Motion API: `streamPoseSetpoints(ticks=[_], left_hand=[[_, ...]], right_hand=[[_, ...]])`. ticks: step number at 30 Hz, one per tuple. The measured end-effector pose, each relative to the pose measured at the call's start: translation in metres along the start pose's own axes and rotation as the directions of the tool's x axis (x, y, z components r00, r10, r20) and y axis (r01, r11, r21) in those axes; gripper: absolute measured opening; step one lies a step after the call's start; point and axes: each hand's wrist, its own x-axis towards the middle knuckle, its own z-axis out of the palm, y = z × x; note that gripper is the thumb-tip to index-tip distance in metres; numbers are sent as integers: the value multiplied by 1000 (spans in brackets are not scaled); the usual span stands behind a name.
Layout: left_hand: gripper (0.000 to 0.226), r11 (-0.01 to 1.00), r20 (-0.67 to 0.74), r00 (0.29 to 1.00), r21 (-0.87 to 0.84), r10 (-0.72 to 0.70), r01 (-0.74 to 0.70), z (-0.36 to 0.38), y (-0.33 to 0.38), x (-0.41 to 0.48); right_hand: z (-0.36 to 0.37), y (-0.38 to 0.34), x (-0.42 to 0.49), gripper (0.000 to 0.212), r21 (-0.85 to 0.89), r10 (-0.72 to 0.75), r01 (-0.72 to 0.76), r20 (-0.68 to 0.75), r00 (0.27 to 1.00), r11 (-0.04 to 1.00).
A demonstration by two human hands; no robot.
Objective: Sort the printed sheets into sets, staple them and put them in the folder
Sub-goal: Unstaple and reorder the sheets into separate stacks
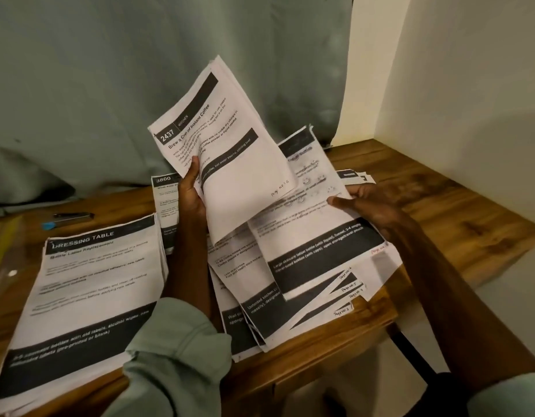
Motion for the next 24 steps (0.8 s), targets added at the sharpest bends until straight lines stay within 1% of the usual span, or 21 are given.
streamPoseSetpoints(ticks=[1, 2, 3, 4, 6, 8, 9, 11, 12, 13, 14, 15, 17, 18, 19, 21, 23, 24], left_hand=[[60, 999, 31, 999, -35, -8, 9, 4, 2, -2], [59, 999, -2, 1000, -49, 0, 0, 8, 3, -6], [55, 999, 2, 1000, -48, -9, 9, 11, 4, -8], [50, 999, 42, 999, -48, -19, 21, 14, 6, -10], [47, 999, 57, 998, -51, 1, 2, 9, 5, -8], [54, 997, 16, 997, 22, 70, -70, 10, 3, -4], [56, 994, -24, 997, 81, 80, -78, 9, 2, -3], [61, 988, -51, 997, 146, 55, -47, 6, -4, 5], [64, 984, -57, 998, 173, 41, -31, 6, -8, 6], [65, 981, -50, 998, 194, 33, -23, 6, -12, 8], [65, 977, -42, 999, 215, 21, -12, 7, -16, 7], [64, 971, -20, 1000, 240, 9, -4, 9, -21, 7], [62, 962, 4, 1000, 272, -8, 7, 14, -31, 6], [61, 959, 7, 1000, 282, -26, 23, 15, -36, 7], [59, 956, 13, 999, 290, -46, 40, 15, -40, 7], [56, 946, -5, 998, 317, -67, 65, 15, -48, 8], [51, 936, -23, 997, 341, -80, 83, 17, -54, 9], [49, 931, -21, 996, 356, -84, 86, 18, -55, 9]], right_hand=[[7, -1, 0, 25, -35, -10, 12, 51, 999, 999], [15, -1, 1, 24, -67, -17, 23, 93, 996, 997], [24, 0, 1, 22, -96, -22, 35, 131, 991, 995], [33, 2, 4, 21, -134, -26, 47, 157, 987, 990], [49, 8, 7, 22, -248, -59, 106, 191, 980, 963], [62, 16, 11, 23, -374, -135, 204, 202, 970, 905], [66, 19, 11, 23, -441, -181, 258, 209, 961, 859], [70, 27, 12, 23, -565, -267, 347, 221, 938, 748], [69, 30, 13, 29, -599, -303, 367, 210, 930, 712], [67, 31, 13, 38, -608, -332, 374, 186, 925, 701], [63, 32, 13, 43, -592, -358, 376, 153, 921, 713], [56, 32, 14, 43, -566, -392, 384, 114, 913, 730], [37, 32, 16, 31, -540, -447, 383, 13, 894, 750], [25, 33, 19, 24, -543, -454, 353, -58, 889, 761], [12, 34, 22, 21, -546, -443, 305, -137, 886, 780], [-21, 44, 33, 23, -558, -382, 179, -272, 884, 811], [-57, 54, 42, 29, -572, -294, 40, -360, 886, 820], [-72, 59, 45, 32, -605, -263, -19, -374, 890, 796]])
